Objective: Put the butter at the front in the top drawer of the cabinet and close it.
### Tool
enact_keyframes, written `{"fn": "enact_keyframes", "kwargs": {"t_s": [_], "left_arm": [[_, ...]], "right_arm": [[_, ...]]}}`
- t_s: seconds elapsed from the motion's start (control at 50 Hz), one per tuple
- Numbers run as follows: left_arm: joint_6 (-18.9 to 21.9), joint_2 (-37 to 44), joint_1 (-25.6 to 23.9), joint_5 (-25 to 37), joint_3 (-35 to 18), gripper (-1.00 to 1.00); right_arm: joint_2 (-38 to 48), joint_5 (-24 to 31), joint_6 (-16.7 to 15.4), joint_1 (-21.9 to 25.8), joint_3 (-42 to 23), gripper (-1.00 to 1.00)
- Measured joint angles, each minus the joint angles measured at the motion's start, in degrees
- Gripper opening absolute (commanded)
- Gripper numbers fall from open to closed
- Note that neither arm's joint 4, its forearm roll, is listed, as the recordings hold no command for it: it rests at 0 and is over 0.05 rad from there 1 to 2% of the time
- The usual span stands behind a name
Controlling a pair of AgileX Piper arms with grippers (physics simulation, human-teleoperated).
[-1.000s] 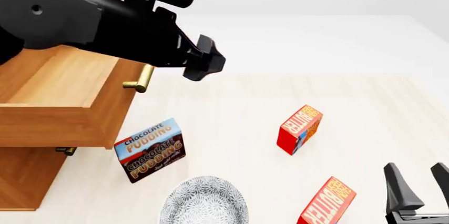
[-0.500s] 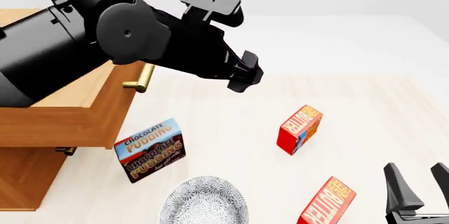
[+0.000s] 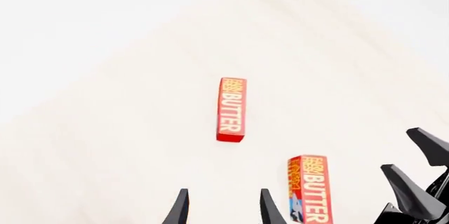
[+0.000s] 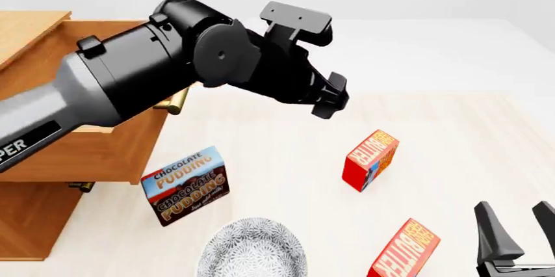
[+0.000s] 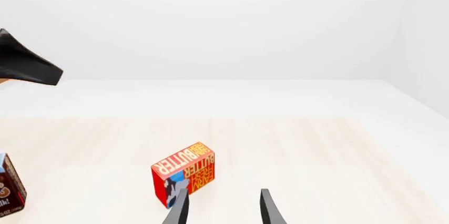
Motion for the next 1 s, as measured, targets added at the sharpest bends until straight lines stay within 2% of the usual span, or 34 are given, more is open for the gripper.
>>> {"fn": "enact_keyframes", "kwargs": {"t_s": [0.66,1.0], "left_arm": [[-3.04,9.69,-1.35,-2.19,-4.02,1.00],[-2.30,14.73,-0.99,-1.44,-7.60,1.00]], "right_arm": [[0.00,0.00,0.00,0.00,0.00,1.00],[0.00,0.00,0.00,0.00,0.00,1.00]]}}
